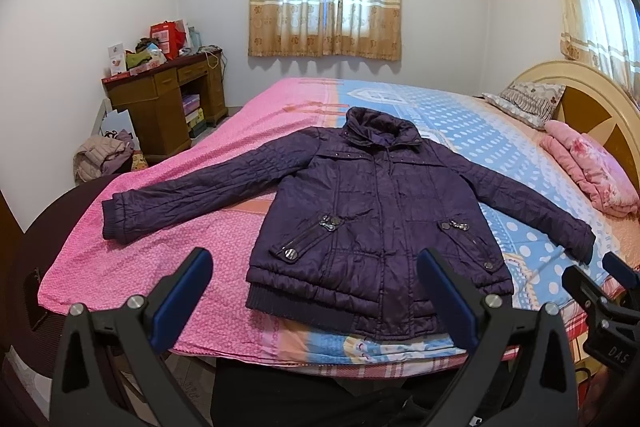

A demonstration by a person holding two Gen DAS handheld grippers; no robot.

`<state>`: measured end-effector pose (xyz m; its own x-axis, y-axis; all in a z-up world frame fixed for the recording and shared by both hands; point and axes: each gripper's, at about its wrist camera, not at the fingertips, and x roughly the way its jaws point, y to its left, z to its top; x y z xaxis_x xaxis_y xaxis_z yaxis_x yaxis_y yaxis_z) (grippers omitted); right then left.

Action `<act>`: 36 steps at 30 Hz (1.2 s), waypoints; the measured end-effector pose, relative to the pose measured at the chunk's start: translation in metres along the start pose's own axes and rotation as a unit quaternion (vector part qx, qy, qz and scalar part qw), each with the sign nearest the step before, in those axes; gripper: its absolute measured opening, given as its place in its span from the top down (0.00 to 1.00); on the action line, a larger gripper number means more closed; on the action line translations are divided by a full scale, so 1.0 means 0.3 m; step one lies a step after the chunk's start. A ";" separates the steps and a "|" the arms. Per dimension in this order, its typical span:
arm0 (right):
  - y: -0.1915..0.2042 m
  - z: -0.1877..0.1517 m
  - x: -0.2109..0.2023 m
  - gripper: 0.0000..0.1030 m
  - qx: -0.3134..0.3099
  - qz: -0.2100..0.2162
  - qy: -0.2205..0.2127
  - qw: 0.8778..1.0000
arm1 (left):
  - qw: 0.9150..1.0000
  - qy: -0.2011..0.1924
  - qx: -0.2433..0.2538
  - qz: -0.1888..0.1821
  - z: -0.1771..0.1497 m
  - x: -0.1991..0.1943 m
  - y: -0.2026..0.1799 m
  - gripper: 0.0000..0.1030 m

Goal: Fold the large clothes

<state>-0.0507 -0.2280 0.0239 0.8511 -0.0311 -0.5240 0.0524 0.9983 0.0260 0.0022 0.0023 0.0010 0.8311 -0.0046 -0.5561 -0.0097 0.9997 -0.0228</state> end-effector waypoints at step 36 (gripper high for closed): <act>0.001 -0.011 0.015 0.01 0.003 0.002 0.003 1.000 | 1.000 0.000 -0.002 0.000 -0.001 0.000 0.002 0.00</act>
<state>-0.0486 -0.2277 0.0188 0.8478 -0.0263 -0.5297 0.0514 0.9981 0.0327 0.0020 0.0028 0.0008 0.8308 -0.0056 -0.5566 -0.0115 0.9996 -0.0272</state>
